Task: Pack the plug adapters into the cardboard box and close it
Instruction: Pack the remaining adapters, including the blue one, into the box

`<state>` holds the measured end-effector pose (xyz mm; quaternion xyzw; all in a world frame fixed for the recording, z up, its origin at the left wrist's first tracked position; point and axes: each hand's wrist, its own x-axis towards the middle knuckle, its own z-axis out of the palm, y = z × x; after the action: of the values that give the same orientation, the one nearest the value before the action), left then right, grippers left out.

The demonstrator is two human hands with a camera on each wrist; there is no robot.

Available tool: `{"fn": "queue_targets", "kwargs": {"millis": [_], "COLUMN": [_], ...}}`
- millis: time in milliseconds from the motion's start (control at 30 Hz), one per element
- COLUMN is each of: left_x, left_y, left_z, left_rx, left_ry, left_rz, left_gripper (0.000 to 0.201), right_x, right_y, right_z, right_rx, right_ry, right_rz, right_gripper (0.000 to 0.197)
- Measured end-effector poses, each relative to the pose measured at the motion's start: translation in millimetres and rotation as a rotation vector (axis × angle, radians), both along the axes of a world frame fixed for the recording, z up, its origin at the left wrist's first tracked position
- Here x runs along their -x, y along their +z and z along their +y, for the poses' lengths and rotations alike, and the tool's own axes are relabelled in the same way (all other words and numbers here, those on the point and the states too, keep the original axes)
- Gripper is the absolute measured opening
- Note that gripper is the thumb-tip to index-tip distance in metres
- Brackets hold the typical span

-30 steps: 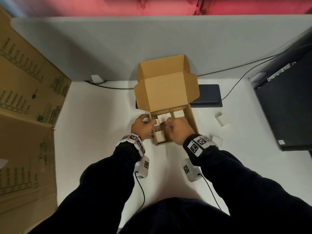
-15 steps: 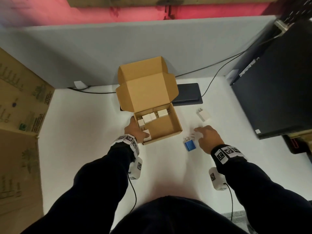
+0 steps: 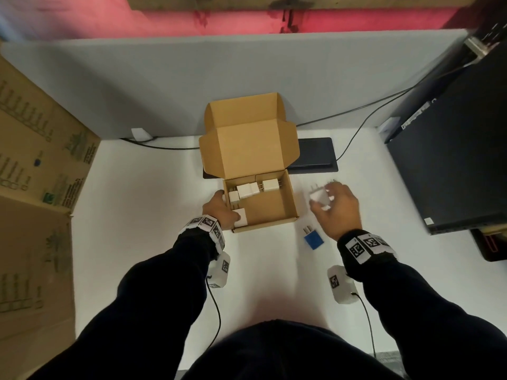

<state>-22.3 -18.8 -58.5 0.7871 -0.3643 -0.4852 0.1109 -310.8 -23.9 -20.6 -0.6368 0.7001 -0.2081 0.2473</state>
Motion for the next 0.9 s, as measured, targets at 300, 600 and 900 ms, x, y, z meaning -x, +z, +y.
{"fn": "queue_targets", "kwargs": {"millis": [300,600,900], "left_x": [-1.6,7.4,15.9], "left_y": [1.3,1.2,-0.1], "left_z": [2.4,2.3,2.8], "left_rx": [-0.008,0.031,0.037], "left_ry": [0.035,0.056,0.019], "left_rz": [0.026,-0.004,-0.030], "left_gripper": [0.069,0.110,0.128], "right_x": [-123.4,-131.3,-58.9], "right_y": [5.5,-15.9,-4.1], "right_z": [-12.7,-13.8,-3.8], "right_rx": [-0.262,-0.413,0.028], "right_ry": [0.428,0.494,0.233], "right_rz": [0.144,0.264,0.062], "right_gripper": [0.035,0.025,0.023]}}
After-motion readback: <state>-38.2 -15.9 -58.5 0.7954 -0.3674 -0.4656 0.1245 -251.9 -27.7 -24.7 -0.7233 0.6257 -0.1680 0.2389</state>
